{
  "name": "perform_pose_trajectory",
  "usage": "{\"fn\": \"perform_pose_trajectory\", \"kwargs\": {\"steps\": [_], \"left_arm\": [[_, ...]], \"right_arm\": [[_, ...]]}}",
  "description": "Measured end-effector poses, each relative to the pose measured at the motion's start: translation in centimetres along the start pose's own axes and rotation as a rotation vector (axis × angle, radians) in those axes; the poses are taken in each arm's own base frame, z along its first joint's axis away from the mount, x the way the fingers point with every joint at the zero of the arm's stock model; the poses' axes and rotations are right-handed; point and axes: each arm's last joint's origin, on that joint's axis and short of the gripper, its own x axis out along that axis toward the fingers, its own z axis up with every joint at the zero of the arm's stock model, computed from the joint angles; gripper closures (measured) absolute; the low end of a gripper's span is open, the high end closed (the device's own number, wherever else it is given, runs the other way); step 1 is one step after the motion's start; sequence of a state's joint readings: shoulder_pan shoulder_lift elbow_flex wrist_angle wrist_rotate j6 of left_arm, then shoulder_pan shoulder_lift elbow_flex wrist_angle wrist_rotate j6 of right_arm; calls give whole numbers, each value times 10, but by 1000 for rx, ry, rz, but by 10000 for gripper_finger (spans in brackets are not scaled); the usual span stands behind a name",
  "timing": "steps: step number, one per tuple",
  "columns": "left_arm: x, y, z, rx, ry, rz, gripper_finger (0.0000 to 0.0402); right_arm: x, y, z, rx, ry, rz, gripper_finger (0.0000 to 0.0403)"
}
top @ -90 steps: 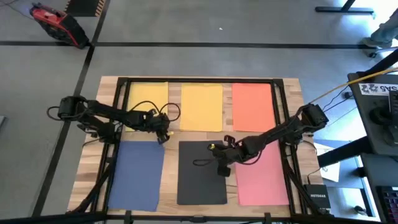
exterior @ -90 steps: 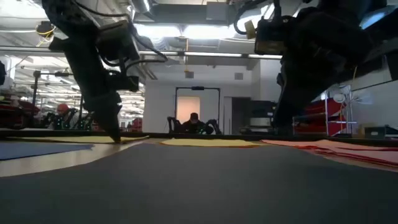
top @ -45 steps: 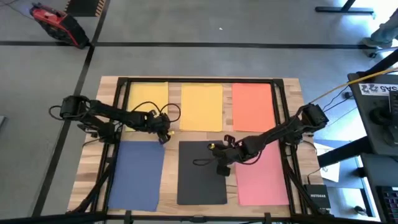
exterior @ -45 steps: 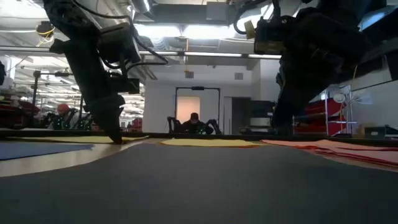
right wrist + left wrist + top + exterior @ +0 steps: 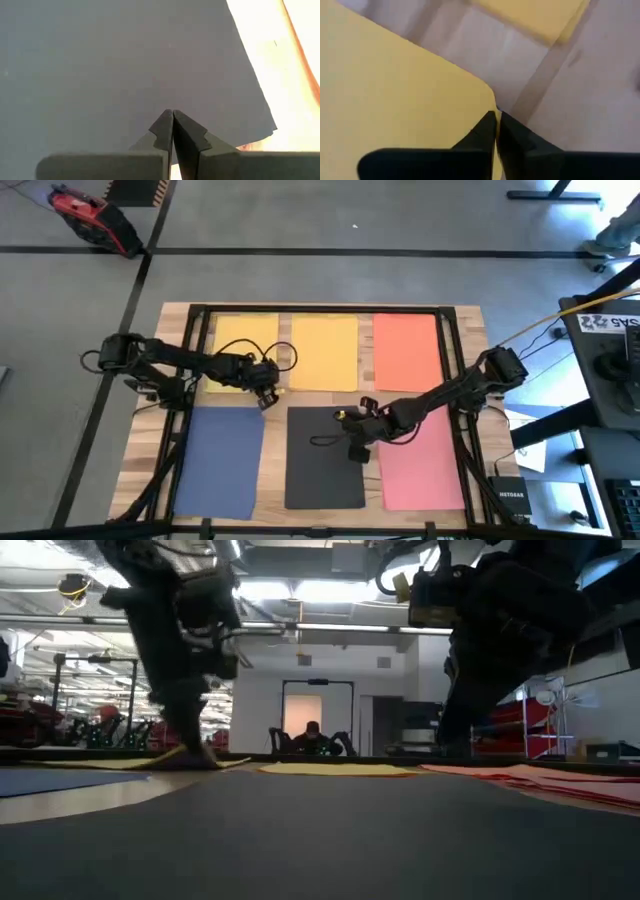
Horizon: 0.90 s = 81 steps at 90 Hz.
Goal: Organize paper
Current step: Stack the yellow colored paper on top of the yellow colored papers
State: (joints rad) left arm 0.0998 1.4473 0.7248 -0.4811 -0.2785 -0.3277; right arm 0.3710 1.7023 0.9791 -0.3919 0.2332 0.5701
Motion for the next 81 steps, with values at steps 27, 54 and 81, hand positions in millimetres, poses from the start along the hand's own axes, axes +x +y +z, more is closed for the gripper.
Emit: {"fn": "perform_pose_trajectory", "kwargs": {"steps": [27, 54, 81], "left_arm": [[-11, 6, 11, -28, -11, -12, 402], [1, 19, 1, 1, 43, -9, 401], [2, 22, 8, -35, 9, -116, 372]], "right_arm": [[0, 0, 0, -3, 1, 0, 403], [0, 0, 0, -17, 1, 0, 403], [0, 1, 0, -27, 5, 6, 403]]}}
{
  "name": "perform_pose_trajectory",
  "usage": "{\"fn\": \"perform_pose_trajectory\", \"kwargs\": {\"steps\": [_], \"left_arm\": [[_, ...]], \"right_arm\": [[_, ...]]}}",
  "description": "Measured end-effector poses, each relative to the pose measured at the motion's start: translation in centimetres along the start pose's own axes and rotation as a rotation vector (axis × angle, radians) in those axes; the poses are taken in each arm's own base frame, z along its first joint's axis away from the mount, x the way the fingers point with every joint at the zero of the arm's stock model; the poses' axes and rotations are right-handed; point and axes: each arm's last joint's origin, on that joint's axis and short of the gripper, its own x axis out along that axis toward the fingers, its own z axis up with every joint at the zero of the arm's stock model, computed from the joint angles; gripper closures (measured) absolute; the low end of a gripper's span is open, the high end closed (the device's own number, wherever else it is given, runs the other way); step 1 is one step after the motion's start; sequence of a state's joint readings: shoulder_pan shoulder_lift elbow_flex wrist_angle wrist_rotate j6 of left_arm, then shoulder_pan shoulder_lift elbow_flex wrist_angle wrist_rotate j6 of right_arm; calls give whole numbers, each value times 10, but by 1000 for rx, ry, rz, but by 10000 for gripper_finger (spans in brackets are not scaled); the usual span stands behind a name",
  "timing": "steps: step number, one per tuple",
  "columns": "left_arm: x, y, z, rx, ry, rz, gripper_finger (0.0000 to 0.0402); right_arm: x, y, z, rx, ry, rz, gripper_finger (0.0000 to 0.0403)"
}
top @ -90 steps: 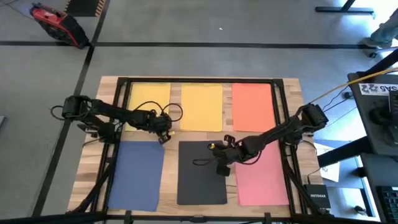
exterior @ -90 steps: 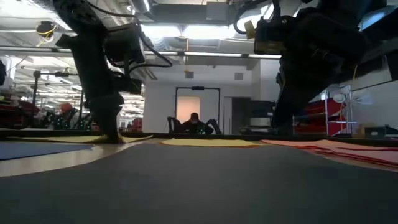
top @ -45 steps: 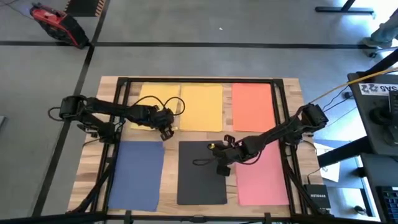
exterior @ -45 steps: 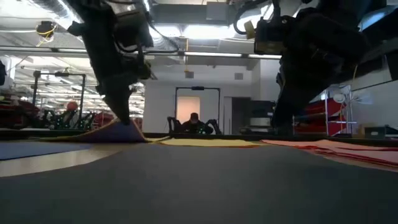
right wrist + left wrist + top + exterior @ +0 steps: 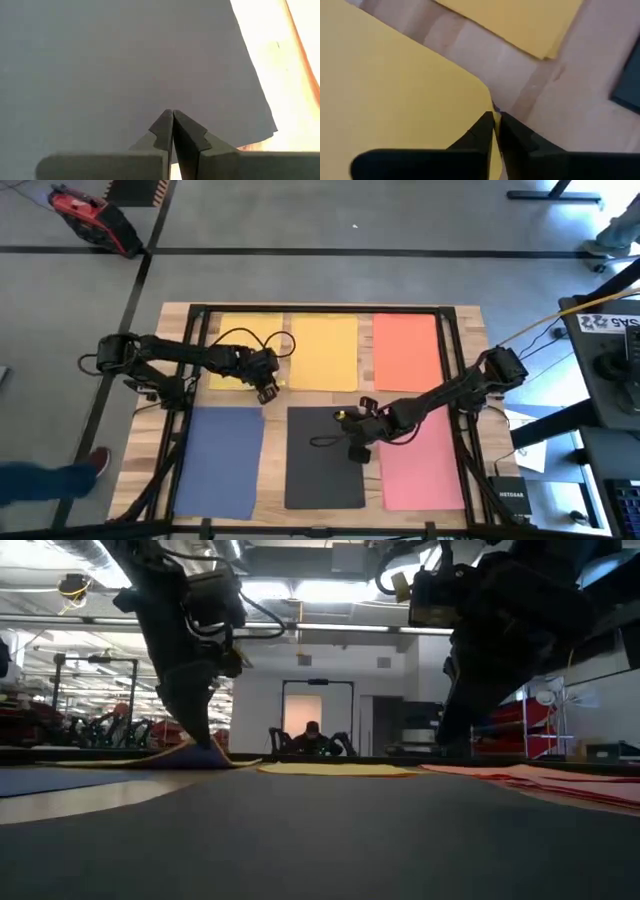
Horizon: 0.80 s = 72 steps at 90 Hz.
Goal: Organize paper
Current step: Stack the yellow colored paper on top of the yellow colored papers
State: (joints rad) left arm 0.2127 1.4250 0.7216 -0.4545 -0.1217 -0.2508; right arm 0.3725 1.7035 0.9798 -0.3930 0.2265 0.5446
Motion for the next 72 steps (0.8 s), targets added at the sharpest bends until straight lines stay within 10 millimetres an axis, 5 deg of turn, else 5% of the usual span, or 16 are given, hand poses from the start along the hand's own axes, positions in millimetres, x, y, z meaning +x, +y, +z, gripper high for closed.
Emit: {"fn": "perform_pose_trajectory", "kwargs": {"steps": [15, 72], "left_arm": [[3, 3, -4, 27, 19, 4, 349], [8, 4, -13, -58, 51, -11, 372]], "right_arm": [[0, 0, 0, 0, 0, 0, 403], [0, 0, 0, -4, 0, -1, 403]]}}
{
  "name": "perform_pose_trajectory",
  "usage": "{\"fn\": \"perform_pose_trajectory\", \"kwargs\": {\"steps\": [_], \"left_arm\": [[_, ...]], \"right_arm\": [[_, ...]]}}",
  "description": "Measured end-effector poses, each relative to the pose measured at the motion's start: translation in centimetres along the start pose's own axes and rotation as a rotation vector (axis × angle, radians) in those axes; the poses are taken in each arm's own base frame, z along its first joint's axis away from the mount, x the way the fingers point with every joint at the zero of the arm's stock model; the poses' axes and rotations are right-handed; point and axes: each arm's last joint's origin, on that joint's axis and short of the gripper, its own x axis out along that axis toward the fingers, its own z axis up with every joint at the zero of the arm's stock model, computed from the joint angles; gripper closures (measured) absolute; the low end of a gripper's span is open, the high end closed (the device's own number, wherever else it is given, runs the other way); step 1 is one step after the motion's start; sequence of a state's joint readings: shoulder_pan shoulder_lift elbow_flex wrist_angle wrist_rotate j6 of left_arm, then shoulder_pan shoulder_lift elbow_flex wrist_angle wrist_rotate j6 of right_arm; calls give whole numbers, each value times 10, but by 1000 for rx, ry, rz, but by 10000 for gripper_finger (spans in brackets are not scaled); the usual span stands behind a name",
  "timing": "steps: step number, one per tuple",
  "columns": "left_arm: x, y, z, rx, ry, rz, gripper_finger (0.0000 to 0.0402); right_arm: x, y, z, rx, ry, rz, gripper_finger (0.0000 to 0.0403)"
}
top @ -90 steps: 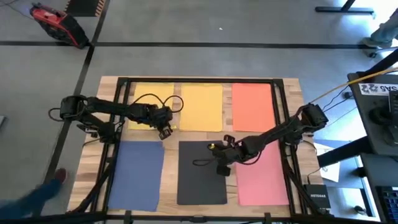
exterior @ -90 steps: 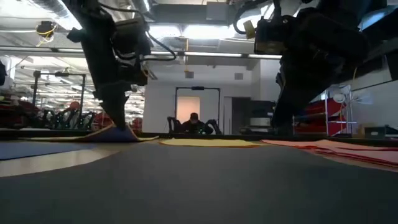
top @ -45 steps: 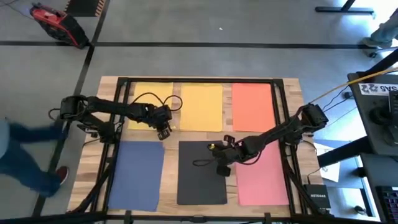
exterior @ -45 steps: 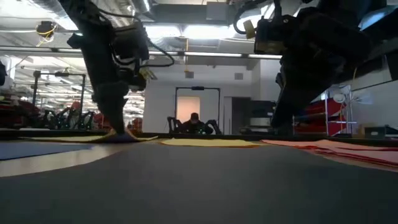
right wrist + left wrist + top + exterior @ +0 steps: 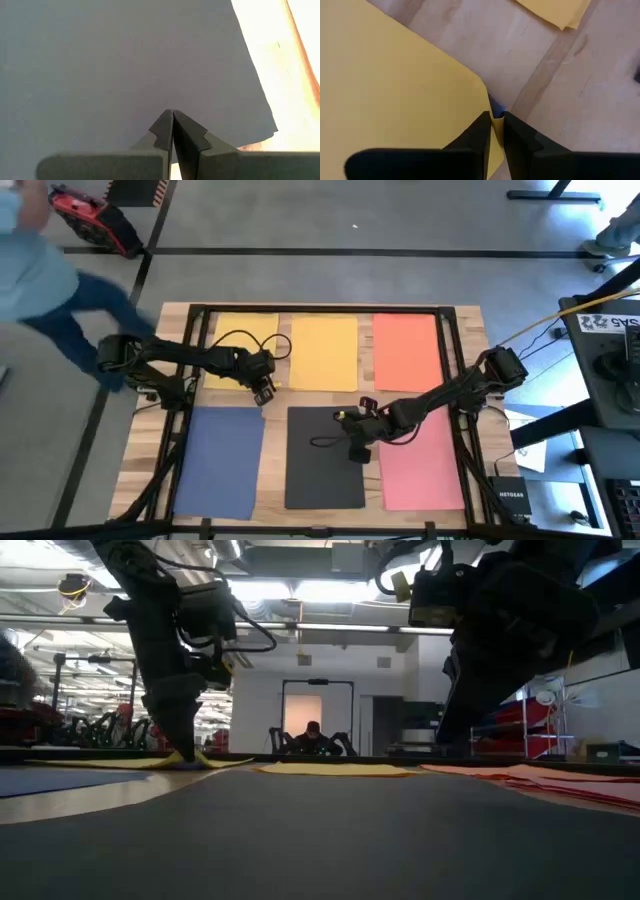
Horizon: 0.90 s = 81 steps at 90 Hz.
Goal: Organize paper
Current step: Stack the yellow colored paper on top of the yellow colored papers
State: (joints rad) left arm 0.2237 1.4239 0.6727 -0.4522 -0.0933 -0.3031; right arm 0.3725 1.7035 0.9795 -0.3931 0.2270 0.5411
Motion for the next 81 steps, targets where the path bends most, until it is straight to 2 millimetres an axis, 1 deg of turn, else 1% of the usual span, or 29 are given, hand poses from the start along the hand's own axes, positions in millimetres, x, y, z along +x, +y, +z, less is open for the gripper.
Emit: {"fn": "perform_pose_trajectory", "kwargs": {"steps": [10, 17, 26, 33, 38, 46, 51, 58, 74, 81], "left_arm": [[-2, -2, 5, -6, -22, -36, 372], [-3, -3, 7, -8, -43, -48, 364], [-2, -2, 7, -8, -46, -49, 348], [-1, 0, 5, 25, -27, -43, 344], [0, 1, 4, 31, -21, -40, 353], [-5, 1, 8, 9, -27, -42, 388], [-11, -1, 16, -1, -68, -54, 396], [-24, -6, 33, 5, -145, -59, 400], [-57, -12, 73, 72, -318, -72, 401], [-68, -12, 84, 101, -367, -72, 401]], "right_arm": [[0, 0, 0, 0, 0, 0, 403], [0, 0, 0, 0, 0, 0, 403], [0, 0, 0, 0, 0, 0, 403], [0, 0, 0, 0, -1, 0, 403], [0, 0, 0, 0, 0, 0, 403], [0, 0, 0, 0, -1, 0, 403], [0, 0, 0, 0, 0, 0, 403], [0, 0, 0, 0, 0, 0, 403], [0, 0, 0, 0, 1, 0, 403], [0, 0, 0, 0, 1, 0, 403]]}}
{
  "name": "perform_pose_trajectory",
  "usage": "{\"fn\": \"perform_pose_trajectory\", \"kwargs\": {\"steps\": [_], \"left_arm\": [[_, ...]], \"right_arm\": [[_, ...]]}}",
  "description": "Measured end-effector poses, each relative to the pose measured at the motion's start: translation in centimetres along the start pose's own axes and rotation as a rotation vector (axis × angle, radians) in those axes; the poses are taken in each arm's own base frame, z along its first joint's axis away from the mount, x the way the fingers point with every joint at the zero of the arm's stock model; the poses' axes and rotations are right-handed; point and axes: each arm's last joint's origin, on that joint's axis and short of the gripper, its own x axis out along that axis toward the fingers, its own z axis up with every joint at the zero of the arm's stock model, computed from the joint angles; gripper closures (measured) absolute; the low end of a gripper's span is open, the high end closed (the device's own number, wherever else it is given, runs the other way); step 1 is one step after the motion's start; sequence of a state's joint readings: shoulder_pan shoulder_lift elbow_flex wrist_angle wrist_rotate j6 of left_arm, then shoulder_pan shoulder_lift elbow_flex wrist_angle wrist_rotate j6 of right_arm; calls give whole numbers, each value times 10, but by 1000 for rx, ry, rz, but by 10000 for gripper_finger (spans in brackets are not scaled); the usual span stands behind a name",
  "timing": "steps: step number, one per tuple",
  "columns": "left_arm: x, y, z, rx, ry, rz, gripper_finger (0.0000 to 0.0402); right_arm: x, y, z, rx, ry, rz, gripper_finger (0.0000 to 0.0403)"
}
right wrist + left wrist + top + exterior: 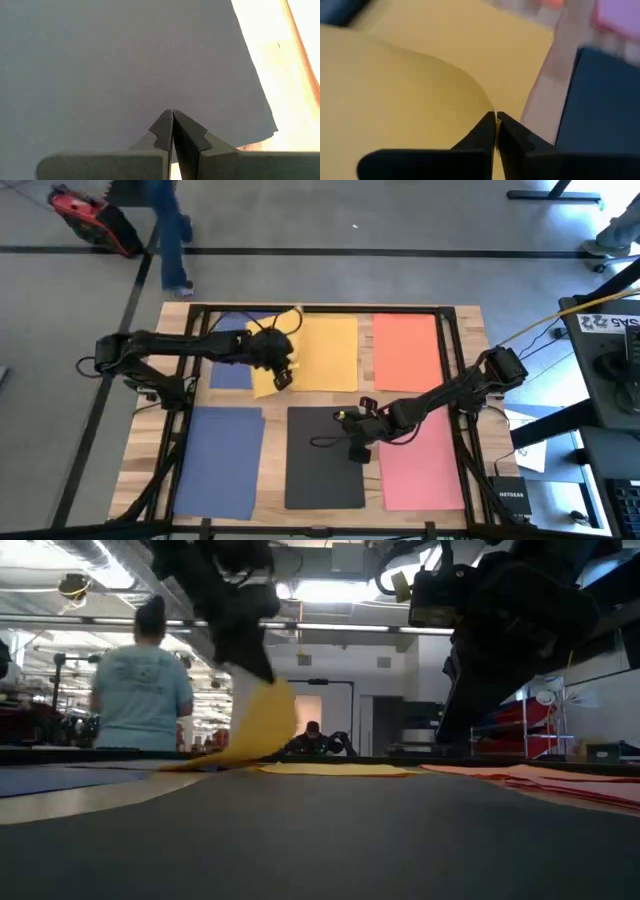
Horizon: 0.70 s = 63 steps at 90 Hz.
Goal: Organize paper
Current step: Stack the yellow colored paper on top of the yellow colored papers
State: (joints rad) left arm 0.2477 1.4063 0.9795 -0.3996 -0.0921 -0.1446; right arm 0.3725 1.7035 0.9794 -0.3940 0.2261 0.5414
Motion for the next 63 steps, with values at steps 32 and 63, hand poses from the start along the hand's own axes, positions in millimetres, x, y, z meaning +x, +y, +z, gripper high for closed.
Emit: {"fn": "perform_pose_trajectory", "kwargs": {"steps": [32, 63], "left_arm": [[25, -7, 20, 91, 1, -63, 401], [66, -24, 35, 87, -36, -124, 402]], "right_arm": [[-4, -6, -7, 64, 67, -65, 403], [-41, -17, -6, 118, 28, -112, 403]]}}
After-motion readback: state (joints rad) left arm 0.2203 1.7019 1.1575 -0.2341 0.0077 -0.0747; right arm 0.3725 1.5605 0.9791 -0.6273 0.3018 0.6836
